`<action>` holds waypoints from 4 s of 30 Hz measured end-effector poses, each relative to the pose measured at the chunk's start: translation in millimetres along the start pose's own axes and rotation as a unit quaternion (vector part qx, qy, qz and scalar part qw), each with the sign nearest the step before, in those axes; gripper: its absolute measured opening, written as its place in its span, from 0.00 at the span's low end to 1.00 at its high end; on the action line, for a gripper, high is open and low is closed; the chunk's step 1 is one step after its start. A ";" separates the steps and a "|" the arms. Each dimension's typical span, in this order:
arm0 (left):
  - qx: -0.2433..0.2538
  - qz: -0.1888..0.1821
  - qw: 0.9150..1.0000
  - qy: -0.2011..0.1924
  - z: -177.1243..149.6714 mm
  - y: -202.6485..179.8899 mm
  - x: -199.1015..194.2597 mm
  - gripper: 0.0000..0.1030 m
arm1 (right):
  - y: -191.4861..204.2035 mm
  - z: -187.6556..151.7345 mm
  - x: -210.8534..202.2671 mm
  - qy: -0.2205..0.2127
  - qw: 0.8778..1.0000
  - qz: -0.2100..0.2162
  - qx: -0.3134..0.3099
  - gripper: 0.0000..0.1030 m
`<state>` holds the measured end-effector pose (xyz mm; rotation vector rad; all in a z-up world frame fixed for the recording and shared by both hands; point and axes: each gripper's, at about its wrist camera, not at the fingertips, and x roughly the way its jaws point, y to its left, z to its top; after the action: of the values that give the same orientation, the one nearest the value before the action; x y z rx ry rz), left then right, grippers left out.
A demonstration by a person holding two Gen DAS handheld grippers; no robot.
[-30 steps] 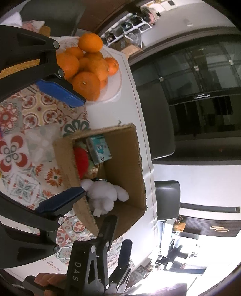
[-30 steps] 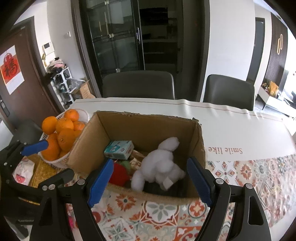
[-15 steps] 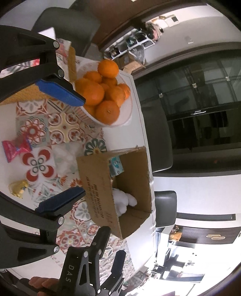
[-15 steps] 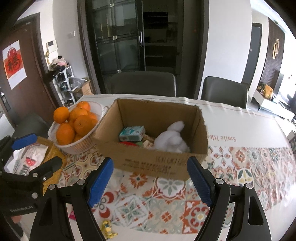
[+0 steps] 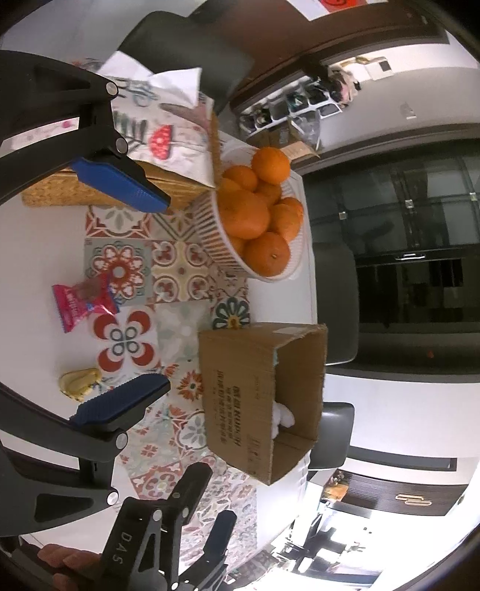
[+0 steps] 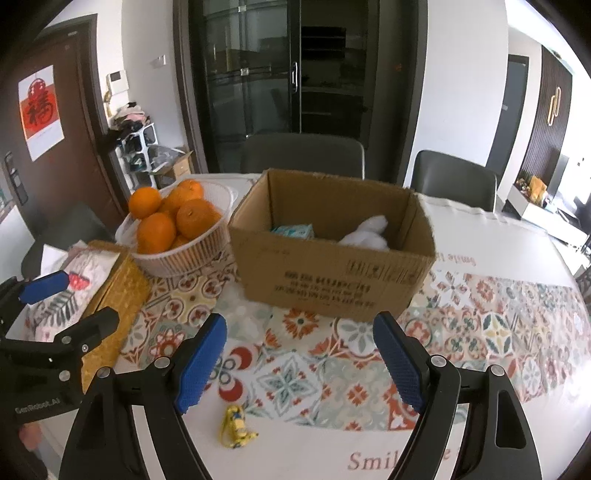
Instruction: Organize soft objects
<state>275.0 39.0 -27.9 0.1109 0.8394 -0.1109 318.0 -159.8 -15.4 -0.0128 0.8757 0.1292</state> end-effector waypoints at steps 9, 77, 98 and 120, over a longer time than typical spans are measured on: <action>-0.037 -0.008 0.999 0.025 -37.9 13.5 3.4 0.87 | 19.4 -34.7 10.5 0.033 0.999 0.020 -0.010 0.80; -0.046 -0.056 0.983 0.168 -102.5 -0.4 123.8 0.39 | 26.8 -133.8 100.6 0.137 0.987 0.071 0.043 0.45; -0.041 -0.074 0.988 0.128 -93.1 -19.5 81.9 0.31 | 4.4 -134.4 67.5 0.096 0.989 0.085 0.074 0.26; -0.021 -0.097 0.994 0.038 -48.2 -36.1 27.7 0.31 | -14.3 -98.3 -1.2 -0.009 0.994 0.067 0.081 0.26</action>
<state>252.8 8.7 -82.5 -0.0063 0.9267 -0.2731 243.8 -180.4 -78.1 0.2000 0.8673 0.1836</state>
